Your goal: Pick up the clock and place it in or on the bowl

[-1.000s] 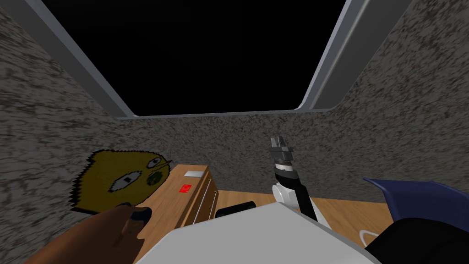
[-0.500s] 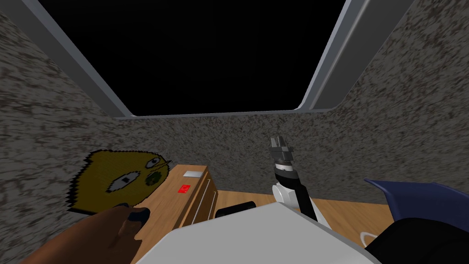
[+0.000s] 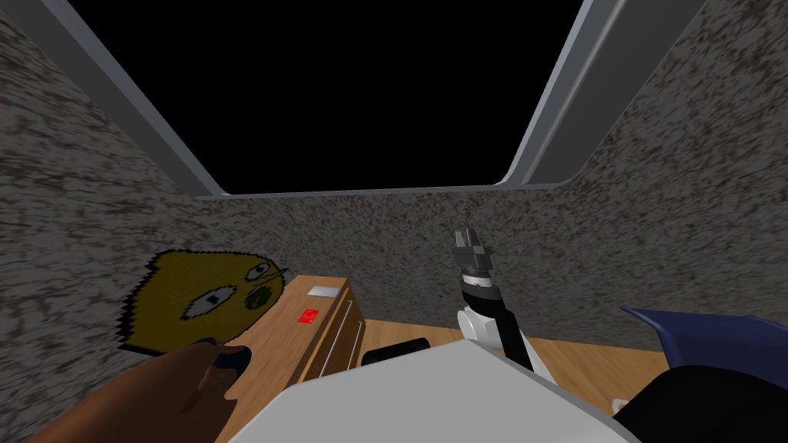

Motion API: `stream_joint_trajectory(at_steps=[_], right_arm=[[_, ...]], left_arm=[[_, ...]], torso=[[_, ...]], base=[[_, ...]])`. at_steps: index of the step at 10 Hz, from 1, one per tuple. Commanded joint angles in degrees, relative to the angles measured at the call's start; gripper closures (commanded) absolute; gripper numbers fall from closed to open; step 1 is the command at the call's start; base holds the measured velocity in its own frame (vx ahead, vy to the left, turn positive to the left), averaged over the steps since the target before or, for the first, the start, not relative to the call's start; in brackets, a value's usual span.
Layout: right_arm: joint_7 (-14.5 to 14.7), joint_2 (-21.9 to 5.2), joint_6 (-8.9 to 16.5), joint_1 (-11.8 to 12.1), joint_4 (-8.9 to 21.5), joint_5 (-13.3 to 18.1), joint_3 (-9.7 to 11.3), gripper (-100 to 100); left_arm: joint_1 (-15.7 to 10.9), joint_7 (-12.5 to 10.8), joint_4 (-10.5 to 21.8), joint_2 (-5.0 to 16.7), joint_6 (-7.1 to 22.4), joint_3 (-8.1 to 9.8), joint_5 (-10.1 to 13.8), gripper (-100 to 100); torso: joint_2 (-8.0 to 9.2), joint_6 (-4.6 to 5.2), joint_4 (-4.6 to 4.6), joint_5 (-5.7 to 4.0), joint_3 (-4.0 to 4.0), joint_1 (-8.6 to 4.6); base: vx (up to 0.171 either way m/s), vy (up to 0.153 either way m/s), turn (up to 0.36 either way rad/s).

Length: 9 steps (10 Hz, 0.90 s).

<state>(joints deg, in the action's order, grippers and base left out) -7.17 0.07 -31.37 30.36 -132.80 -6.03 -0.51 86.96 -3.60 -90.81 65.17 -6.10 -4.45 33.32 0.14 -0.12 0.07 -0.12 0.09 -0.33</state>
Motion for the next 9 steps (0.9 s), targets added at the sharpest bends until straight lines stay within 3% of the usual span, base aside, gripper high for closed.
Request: stream_joint_trajectory(at_steps=[1, 2, 3, 5, 6, 8, 9], right_arm=[[0.0, 0.0, 0.0, 0.0, 0.0, 0.0, 0.0, 0], [0.0, 0.0, 0.0, 0.0, 0.0, 0.0, 0.0, 0], [0.0, 0.0, 0.0, 0.0, 0.0, 0.0, 0.0, 0], [0.0, 0.0, 0.0, 0.0, 0.0, 0.0, 0.0, 0], [0.0, 0.0, 0.0, 0.0, 0.0, 0.0, 0.0, 0], [0.0, 0.0, 0.0, 0.0, 0.0, 0.0, 0.0, 0], [0.0, 0.0, 0.0, 0.0, 0.0, 0.0, 0.0, 0]], left_arm=[[-1.12, -2.86, 2.2, 2.5, -2.05, -1.05, -0.25, 100], [-1.99, -4.61, 3.88, 4.02, -3.43, -1.87, -0.47, 100], [-1.99, -5.13, 3.88, 4.02, -3.43, -1.87, -0.47, 100], [-3.75, -8.87, 7.4, 7.04, -6.3, -3.39, -1.06, 100], [-3.75, -9.26, 7.4, 7.04, -6.3, -3.39, -1.06, 100], [-5.47, -12.95, 10.82, 9.96, -9.28, -4.66, -1.89, 100], [-5.47, -13.7, 11.11, 9.96, -9.28, -4.66, -1.89, 100]], torso=[[0.0, 0.0, 0.0, 0.0, 0.0, 0.0], [-0.01, 0.03, 0.0, -0.01, -0.01, 0.01], [-0.01, 0.04, -0.01, -0.03, -0.01, 0.0], [0.03, 0.02, 0.0, -0.02, 0.01, 0.02], [0.04, 0.02, 0.0, -0.03, 0.02, 0.02], [0.02, 0.04, 0.0, -0.05, 0.01, 0.0], [0.03, 0.05, 0.01, -0.06, 0.02, 0.0]], base=[[0.007, -0.028, 0.038], [0.004, -0.026, 0.037], [-0.002, -0.016, 0.003], [-0.005, -0.018, 0.026], [-0.005, -0.014, 0.009], [-0.009, -0.015, 0.015], [-0.009, -0.009, -0.001]])
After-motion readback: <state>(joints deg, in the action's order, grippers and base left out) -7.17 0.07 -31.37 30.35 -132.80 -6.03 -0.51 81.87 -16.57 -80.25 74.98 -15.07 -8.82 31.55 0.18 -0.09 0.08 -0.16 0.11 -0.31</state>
